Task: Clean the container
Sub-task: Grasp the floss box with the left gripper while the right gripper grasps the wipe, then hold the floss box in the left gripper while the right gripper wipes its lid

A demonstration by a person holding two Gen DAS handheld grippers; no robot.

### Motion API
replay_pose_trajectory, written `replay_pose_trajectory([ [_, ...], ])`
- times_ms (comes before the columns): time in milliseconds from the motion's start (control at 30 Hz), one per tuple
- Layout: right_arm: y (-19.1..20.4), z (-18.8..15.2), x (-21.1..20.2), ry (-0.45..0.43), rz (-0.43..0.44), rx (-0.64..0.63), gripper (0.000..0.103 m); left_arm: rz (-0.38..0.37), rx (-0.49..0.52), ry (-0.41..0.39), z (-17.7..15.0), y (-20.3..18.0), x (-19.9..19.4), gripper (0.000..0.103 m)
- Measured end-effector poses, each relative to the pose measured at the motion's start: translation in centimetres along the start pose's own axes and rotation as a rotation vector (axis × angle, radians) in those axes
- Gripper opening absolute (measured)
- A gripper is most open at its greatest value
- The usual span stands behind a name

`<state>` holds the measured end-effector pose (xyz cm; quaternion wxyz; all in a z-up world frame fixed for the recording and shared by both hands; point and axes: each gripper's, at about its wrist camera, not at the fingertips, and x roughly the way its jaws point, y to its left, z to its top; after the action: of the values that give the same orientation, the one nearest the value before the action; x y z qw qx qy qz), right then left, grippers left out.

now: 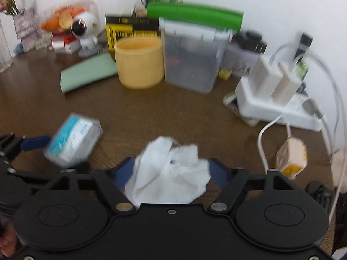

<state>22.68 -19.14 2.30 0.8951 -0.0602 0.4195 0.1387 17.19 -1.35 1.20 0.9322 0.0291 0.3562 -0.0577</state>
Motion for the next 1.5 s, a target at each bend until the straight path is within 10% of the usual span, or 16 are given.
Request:
replay_pose_trajectory([
  [167,-0.2,-0.8,0.9,-0.013,-0.015,-0.015,0.05,-0.075,0.07,-0.029,-0.7,1.7,-0.4,0.057],
  [267,0.0,-0.9,0.3,0.0,-0.009,-0.011,0.012,-0.115,0.101,-0.016,-0.9,2.5,-0.9,0.056],
  [500,2.9,-2.8,-7.4,-0.143,0.194,-0.119,0.01,-0.36,0.196,-0.044,-4.9,4.4,-6.7,0.056],
  [733,9.6,-8.5,-12.7,-0.105,0.445,-0.34,0.011,-0.541,0.411,-0.067,-10.4,2.0,-12.3,0.056],
  [1133,6.6,-11.9,-12.4,-0.093,0.345,-0.294,0.011,-0.538,0.471,-0.05,-12.6,1.1,-13.8,0.057],
  [1500,10.3,-13.2,-12.7,-0.097,0.499,-0.339,0.011,-0.492,0.443,-0.026,-11.8,0.3,-13.3,0.059],
])
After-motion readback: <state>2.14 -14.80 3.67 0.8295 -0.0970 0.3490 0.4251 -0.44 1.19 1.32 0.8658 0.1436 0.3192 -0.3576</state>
